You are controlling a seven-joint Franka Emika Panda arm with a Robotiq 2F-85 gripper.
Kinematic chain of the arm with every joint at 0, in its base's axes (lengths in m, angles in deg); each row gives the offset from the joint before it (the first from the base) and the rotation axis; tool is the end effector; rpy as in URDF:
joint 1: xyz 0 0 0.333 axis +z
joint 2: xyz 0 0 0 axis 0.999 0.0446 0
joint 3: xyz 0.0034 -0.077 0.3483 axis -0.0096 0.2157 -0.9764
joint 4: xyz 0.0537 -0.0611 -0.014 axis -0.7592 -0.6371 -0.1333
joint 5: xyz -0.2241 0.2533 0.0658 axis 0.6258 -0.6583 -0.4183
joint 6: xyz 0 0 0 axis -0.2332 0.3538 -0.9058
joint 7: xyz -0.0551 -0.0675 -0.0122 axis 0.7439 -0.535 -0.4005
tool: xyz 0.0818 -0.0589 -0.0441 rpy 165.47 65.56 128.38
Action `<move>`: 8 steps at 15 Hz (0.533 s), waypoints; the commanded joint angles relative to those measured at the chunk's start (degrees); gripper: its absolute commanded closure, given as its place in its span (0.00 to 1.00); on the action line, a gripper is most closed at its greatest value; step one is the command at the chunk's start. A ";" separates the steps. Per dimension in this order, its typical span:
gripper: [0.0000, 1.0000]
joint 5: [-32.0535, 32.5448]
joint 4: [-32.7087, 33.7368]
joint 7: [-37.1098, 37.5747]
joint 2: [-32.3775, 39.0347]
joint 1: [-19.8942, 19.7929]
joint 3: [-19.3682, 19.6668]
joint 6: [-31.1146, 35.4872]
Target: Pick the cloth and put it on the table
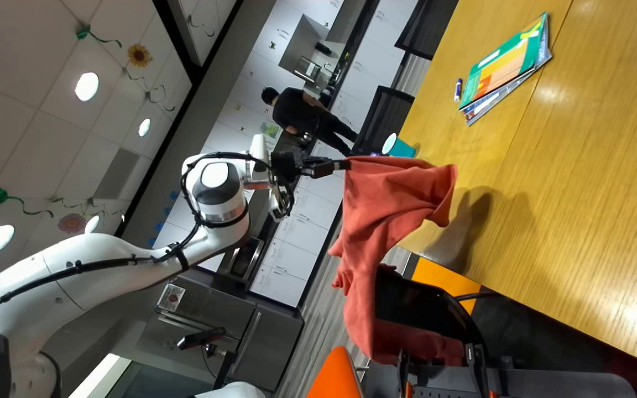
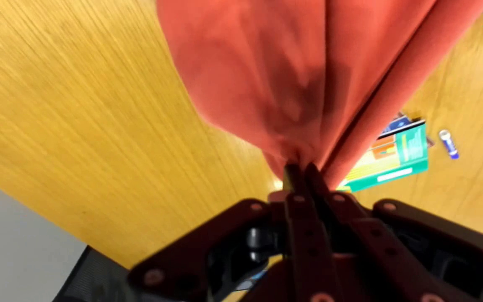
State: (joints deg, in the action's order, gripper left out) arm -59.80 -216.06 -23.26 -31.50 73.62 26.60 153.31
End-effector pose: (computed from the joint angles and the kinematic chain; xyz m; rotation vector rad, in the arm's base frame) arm 0.4120 -0.0069 0.5152 2.6327 -1.1856 0.7430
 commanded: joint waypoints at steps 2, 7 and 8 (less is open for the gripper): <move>0.99 4.58 6.24 10.26 3.51 -3.96 2.93 -1.30; 0.99 9.96 10.91 25.39 7.40 -4.91 5.47 -4.45; 0.96 7.80 7.27 19.92 5.81 -2.27 7.56 -1.91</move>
State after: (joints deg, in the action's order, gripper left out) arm -52.55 -208.89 -3.52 -25.71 69.03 31.96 151.71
